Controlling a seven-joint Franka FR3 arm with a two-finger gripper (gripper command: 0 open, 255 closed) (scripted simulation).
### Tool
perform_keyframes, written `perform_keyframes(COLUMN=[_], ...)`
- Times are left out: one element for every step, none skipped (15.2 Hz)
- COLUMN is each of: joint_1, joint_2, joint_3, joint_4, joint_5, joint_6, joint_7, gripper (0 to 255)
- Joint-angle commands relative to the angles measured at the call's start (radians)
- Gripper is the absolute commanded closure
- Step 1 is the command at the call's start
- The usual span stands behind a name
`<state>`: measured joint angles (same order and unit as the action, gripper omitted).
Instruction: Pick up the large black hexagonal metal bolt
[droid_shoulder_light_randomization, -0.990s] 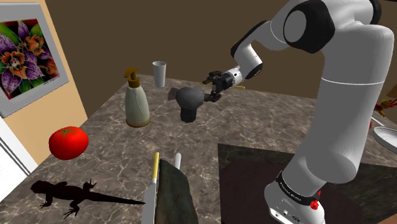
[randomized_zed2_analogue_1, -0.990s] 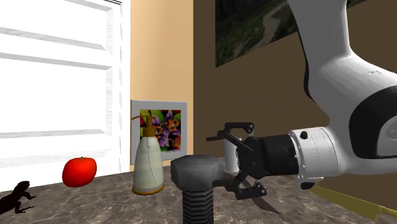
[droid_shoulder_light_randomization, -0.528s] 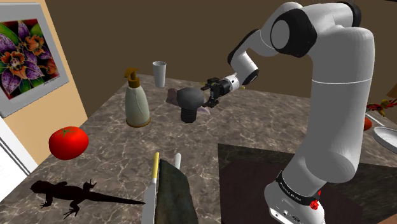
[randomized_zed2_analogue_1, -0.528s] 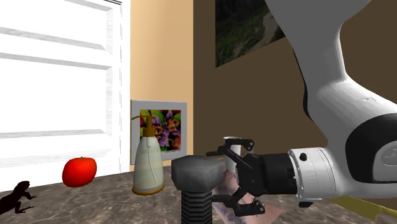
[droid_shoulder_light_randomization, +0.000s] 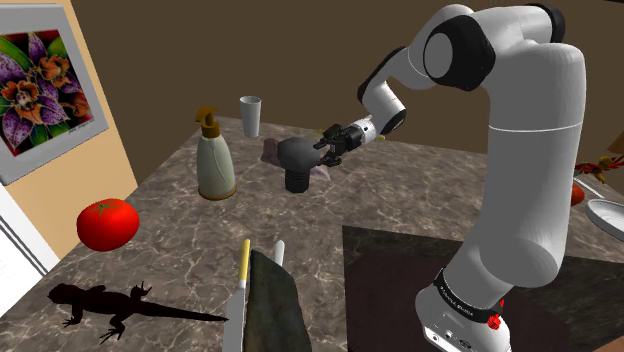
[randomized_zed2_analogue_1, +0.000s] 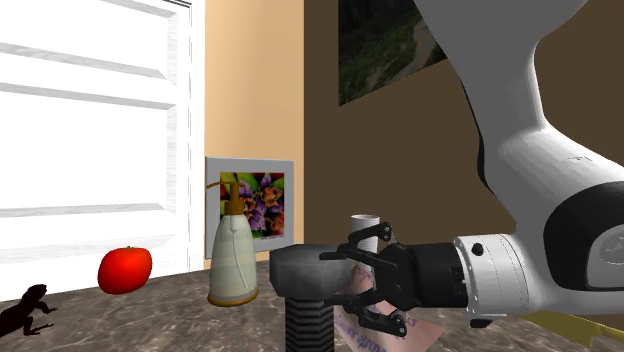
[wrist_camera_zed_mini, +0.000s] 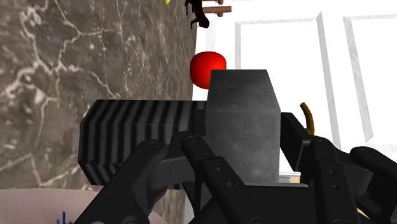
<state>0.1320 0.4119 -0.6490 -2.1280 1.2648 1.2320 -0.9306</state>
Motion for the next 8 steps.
perform_keyframes(joint_1=[0.0, 0.0, 0.002, 0.005, 0.007, 0.01, 0.012, 0.014], joint_2=[0.003, 0.003, 0.0, -0.012, -0.024, -0.036, -0.049, -0.061], joint_3=[0.001, 0.001, 0.0, -0.003, -0.006, -0.009, -0.012, -0.014], joint_4=[-0.001, -0.001, -0.003, -0.004, -0.006, -0.007, -0.008, -0.008], joint_5=[-0.001, -0.001, -0.001, -0.004, -0.007, -0.009, -0.012, -0.015], joint_6=[0.002, 0.002, 0.003, 0.003, 0.003, 0.003, 0.004, 0.004], joint_7=[0.0, 0.0, 0.001, 0.011, 0.021, 0.031, 0.041, 0.052], gripper=[255, 255, 255, 255, 255, 255, 255, 255])
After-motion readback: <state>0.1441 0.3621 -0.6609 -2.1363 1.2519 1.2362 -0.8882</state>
